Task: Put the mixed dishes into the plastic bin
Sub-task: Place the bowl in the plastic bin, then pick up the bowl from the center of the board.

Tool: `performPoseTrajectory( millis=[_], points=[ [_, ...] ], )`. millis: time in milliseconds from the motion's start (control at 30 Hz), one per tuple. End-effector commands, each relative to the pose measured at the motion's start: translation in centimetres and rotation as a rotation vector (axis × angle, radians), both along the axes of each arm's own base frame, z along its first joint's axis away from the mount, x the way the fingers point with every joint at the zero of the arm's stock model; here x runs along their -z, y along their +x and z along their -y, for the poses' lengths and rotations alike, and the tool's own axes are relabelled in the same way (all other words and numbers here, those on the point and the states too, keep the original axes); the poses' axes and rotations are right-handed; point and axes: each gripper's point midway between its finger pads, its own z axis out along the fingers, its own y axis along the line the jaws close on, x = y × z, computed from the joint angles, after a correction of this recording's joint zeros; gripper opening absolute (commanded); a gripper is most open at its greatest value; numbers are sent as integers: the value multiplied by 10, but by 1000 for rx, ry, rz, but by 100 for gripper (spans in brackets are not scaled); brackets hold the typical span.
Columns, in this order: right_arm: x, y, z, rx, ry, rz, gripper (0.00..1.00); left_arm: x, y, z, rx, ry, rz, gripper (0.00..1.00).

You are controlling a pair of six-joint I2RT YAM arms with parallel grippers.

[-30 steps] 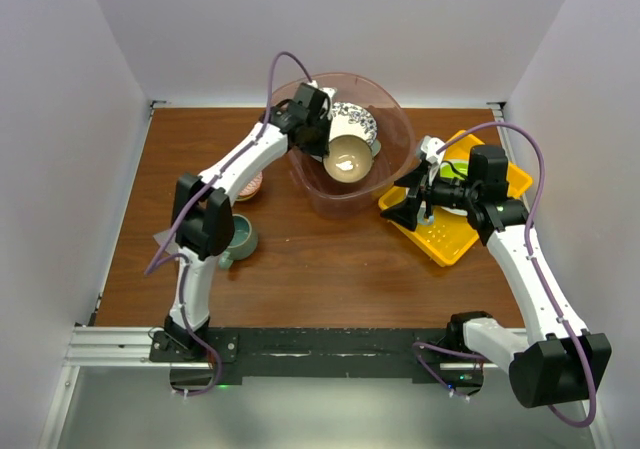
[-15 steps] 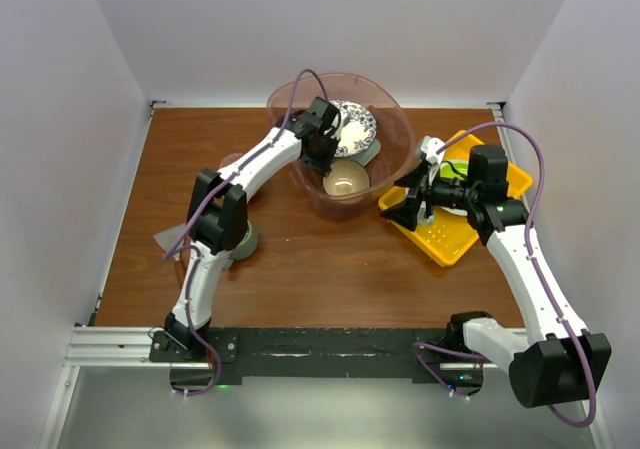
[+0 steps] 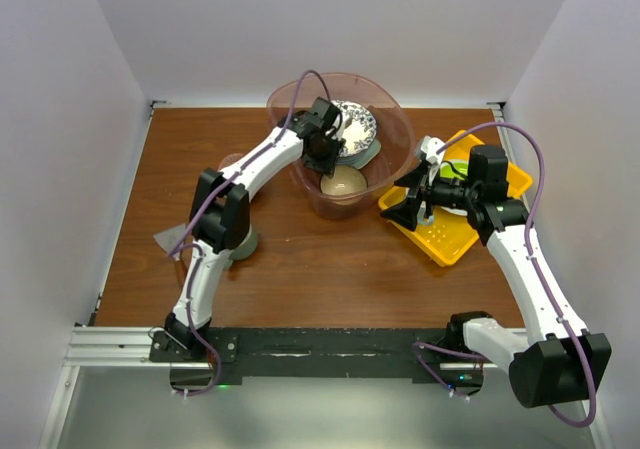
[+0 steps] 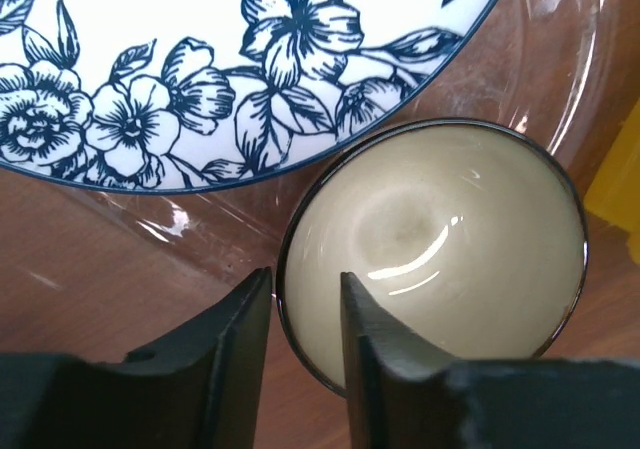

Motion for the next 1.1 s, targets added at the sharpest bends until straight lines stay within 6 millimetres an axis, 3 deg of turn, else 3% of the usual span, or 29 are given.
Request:
performPoseTrajectory(
  millis=[0,367,767,1067],
  points=[
    [-16,7,2,9,-4,64,98,-61,9,11,30,-90,134,48],
    [-15,8,2,12,-7,63,98,-144,-6,1,29,-217,324,76],
    [-14,8,2,10,-8,67,98,-223,-38,-16,22,-394,471,84],
    [-14,7,2,9,-9,68,98,-280,-67,-47,5,-514,593,88]
  ],
)
